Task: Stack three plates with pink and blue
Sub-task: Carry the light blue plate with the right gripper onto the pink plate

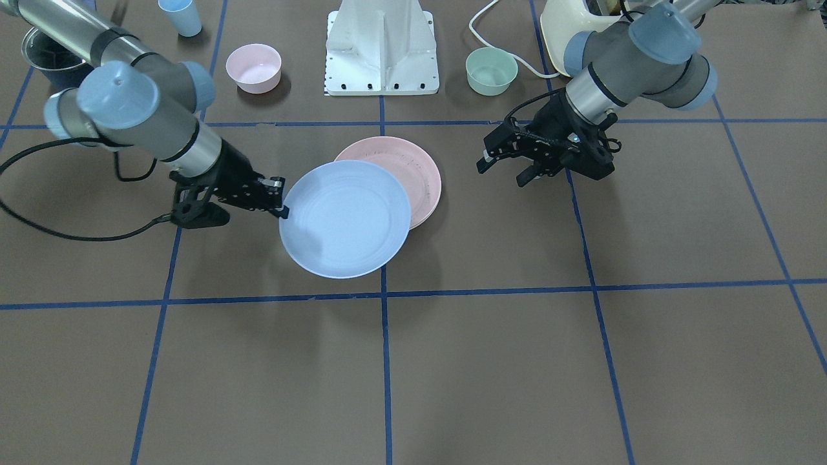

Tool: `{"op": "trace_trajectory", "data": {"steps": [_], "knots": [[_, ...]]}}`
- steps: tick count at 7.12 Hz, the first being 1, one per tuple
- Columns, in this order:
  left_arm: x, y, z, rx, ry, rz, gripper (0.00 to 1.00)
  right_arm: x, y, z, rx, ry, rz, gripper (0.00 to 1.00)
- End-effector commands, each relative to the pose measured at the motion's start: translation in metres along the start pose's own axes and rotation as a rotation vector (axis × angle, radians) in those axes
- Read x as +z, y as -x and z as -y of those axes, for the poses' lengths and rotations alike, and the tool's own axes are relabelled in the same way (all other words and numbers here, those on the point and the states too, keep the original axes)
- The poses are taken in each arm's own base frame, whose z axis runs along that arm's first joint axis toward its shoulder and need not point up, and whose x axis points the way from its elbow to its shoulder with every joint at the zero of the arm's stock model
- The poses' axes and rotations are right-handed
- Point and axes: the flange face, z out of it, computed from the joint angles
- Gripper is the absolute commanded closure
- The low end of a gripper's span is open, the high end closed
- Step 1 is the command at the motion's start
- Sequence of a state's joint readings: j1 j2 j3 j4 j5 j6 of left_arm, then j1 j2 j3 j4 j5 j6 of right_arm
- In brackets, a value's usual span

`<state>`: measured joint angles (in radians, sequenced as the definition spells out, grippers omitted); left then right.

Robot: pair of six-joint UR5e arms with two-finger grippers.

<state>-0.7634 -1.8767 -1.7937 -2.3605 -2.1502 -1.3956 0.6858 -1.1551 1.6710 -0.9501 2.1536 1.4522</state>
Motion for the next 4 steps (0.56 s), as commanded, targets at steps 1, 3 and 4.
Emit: {"op": "trace_trajectory", "data": {"steps": [1, 3, 4], "knots": [[-0.014, 0.011, 0.022, 0.002, -0.012, 0.01, 0.0, 0.032, 0.03, -0.06, -0.001, 0.022, 0.013, 1.0], [-0.015, 0.009, 0.023, 0.003, -0.012, 0.008, 0.0, 0.044, 0.029, -0.081, -0.011, 0.041, 0.007, 1.0], [-0.015, 0.009, 0.023, 0.003, -0.013, 0.006, 0.0, 0.046, 0.026, -0.083, -0.009, 0.044, 0.001, 1.0]]}}
